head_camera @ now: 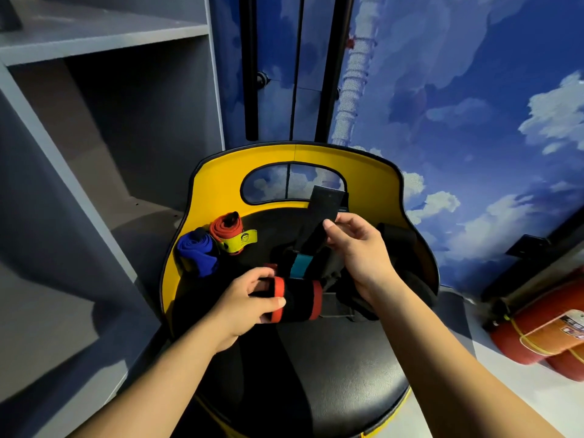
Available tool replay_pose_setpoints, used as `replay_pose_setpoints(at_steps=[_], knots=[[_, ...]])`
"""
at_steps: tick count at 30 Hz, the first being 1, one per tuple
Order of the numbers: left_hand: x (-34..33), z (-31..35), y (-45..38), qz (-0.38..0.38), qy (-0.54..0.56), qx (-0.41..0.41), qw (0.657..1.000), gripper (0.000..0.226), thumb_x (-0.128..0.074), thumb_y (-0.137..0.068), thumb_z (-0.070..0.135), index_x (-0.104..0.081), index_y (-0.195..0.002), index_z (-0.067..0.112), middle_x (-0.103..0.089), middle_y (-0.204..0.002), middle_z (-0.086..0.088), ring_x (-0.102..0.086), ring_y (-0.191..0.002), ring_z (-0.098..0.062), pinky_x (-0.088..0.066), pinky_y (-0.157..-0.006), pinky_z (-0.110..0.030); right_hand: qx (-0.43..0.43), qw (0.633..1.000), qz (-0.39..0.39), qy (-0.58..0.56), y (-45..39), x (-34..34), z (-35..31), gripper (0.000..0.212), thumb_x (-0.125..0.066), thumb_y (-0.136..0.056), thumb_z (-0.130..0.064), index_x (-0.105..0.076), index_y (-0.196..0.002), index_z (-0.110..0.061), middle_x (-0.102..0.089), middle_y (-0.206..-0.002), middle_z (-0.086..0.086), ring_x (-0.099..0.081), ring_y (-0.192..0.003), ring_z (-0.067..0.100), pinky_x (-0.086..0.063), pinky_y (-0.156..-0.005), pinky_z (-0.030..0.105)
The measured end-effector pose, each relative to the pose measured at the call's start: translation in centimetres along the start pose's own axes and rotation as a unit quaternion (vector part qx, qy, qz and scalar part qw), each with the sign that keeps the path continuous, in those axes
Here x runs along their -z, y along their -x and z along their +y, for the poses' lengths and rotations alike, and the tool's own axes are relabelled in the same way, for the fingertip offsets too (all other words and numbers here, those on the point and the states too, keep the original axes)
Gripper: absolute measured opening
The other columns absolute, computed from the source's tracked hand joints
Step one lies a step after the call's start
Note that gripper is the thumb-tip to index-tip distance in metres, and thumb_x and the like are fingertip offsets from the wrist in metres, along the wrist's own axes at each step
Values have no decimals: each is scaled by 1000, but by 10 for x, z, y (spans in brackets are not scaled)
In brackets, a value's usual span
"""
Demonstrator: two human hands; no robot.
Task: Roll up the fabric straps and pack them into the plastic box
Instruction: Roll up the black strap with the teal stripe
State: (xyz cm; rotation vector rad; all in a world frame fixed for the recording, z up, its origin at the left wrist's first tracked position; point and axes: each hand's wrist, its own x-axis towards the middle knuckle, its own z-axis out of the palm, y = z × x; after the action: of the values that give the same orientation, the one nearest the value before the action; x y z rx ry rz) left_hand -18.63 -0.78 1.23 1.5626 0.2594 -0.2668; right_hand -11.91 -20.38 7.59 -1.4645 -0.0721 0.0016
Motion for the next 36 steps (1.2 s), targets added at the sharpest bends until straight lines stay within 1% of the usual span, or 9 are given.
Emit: replay_pose_setpoints(at_steps=[5,8,12,18,21,23,27,31,36], knots=[[2,7,-4,23,68,24,997,46,-66,-89,-6,-61,-121,27,-67,-114,-12,-66,-109,-30,-60,-85,-52,50,993,-82,69,13,-7,-9,14,-67,-95,-11,-72,-108,-10,-73,-103,19,-70,-100,33,-55,-91,42],[5,10,-7,36,115,43,992,42,-63,-90,-8,-63,-115,27,-69,-115,-12,-65,-111,-32,-58,-88,-56,85,983,-100,126,23,-7,-14,11,-69,-94,-15,-70,-85,-9,-68,-85,3,-64,-77,17,-52,-72,28],[9,14,-14,59,178,54,981,40,-62,-90,-7,-63,-114,25,-67,-122,-14,-64,-113,-38,-56,-89,-58,107,978,-105,145,31,-7,-13,24,-70,-92,-13,-61,-77,3,-50,-75,7,-48,-63,7,-39,-59,19],[15,24,-19,96,249,63,962,35,-63,-91,-2,-64,-120,17,-69,-118,-17,-65,-110,-37,-59,-76,-47,-27,986,-161,34,40,-12,-8,19,-61,-91,-5,-76,-102,-8,-70,-80,1,-63,-82,15,-47,-81,26],[15,28,-21,111,263,55,957,28,-61,-94,1,-65,-113,21,-70,-118,-15,-66,-107,-32,-56,-76,-44,-102,980,-170,-5,39,-10,-9,39,-51,-81,-30,-77,-104,-13,-70,-93,10,-62,-92,19,-41,-89,34],[14,30,-20,110,268,56,955,28,-60,-95,4,-64,-118,20,-70,-117,-16,-67,-103,-32,-56,-77,-46,-105,980,-167,15,39,-10,-9,41,-50,-93,-44,-78,-105,-16,-71,-95,7,-60,-89,13,-41,-83,29],[11,36,-20,111,301,70,944,22,-56,-98,6,-62,-117,16,-69,-113,-19,-69,-96,-37,-58,-70,-47,-19,987,-137,76,39,-15,-1,9,-73,-89,-9,-75,-98,-11,-58,-71,-3,-52,-71,7,-40,-72,18],[7,42,-20,104,368,71,921,19,-53,-98,3,-62,-113,13,-69,-108,-20,-68,-97,-34,-56,-72,-47,-43,992,-107,54,36,-15,9,20,-77,-85,-4,-62,-93,-14,-52,-68,5,-47,-69,23,-38,-67,34],[4,45,-10,69,426,116,895,32,-61,-93,5,-60,-124,1,-66,-119,-31,-65,-112,-42,-58,-78,-49,-85,992,-74,51,34,-11,18,26,-76,-84,0,-53,-93,-10,-57,-63,-1,-59,-57,14,-46,-52,20]])
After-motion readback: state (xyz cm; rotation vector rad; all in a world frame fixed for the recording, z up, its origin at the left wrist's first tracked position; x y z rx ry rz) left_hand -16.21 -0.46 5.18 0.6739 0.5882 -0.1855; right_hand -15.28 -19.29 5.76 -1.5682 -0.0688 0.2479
